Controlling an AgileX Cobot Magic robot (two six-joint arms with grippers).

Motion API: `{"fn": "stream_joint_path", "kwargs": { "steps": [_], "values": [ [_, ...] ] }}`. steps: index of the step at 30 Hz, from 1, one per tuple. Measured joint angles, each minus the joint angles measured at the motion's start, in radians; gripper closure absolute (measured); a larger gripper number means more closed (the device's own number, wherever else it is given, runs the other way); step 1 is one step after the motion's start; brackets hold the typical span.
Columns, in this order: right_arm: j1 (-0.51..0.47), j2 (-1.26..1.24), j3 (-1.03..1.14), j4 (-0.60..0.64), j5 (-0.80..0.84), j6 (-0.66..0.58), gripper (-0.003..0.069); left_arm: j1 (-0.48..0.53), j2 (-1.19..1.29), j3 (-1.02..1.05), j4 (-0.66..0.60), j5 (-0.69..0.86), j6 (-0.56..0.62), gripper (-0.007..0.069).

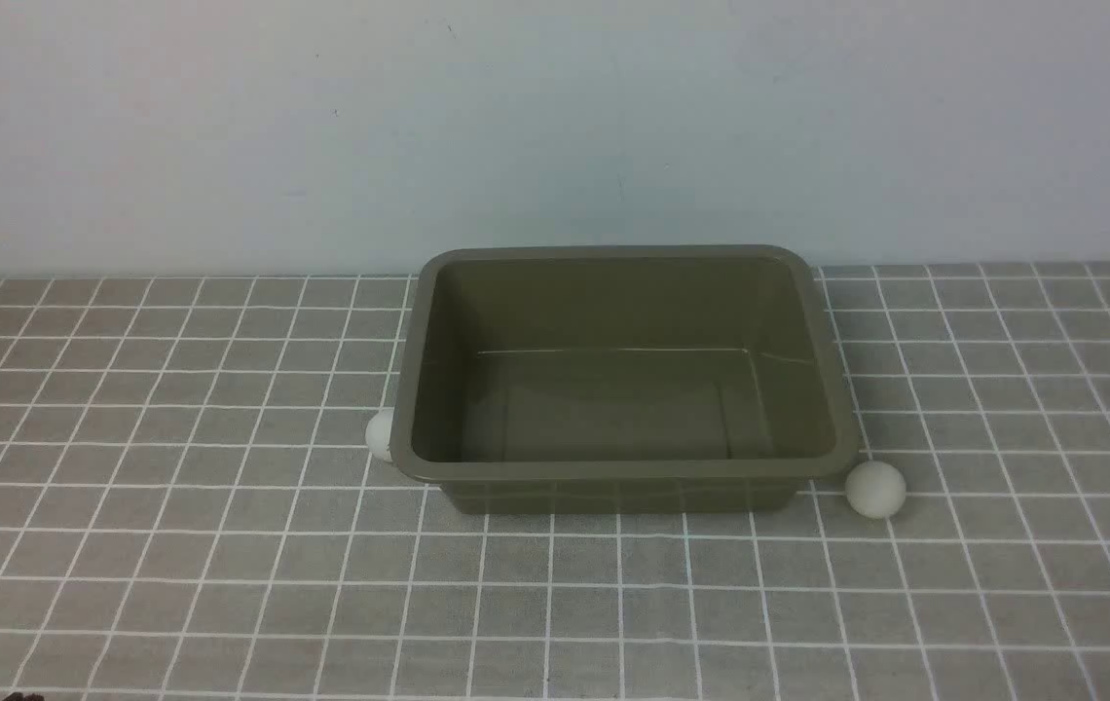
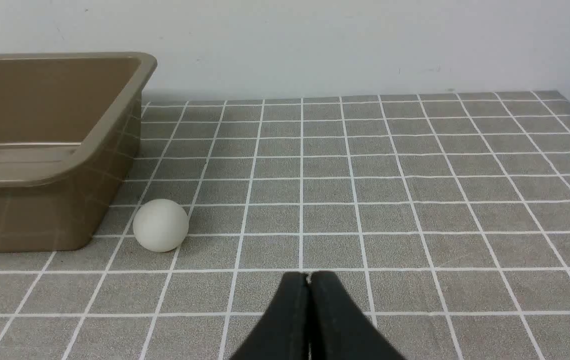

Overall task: Put the table tennis balls into the box on the grey coffee tablecloth.
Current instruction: 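Reach for and grasp a ping pong ball on the table beside the basket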

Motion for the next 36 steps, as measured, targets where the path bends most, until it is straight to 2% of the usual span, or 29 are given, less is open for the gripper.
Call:
{"fn": "stream_joint_path", "kwargs": {
  "steps": [32, 36],
  "values": [
    [0.0, 0.0, 0.0, -0.018, -0.001, 0.0, 0.0669, 0.0, 0.0, 0.001, -0.006, -0.025, 0.0, 0.0629],
    [0.0, 0.0, 0.0, -0.047, -0.003, 0.0, 0.0669, 0.0, 0.0, 0.001, -0.118, -0.139, -0.014, 0.0629]
  ]
}}
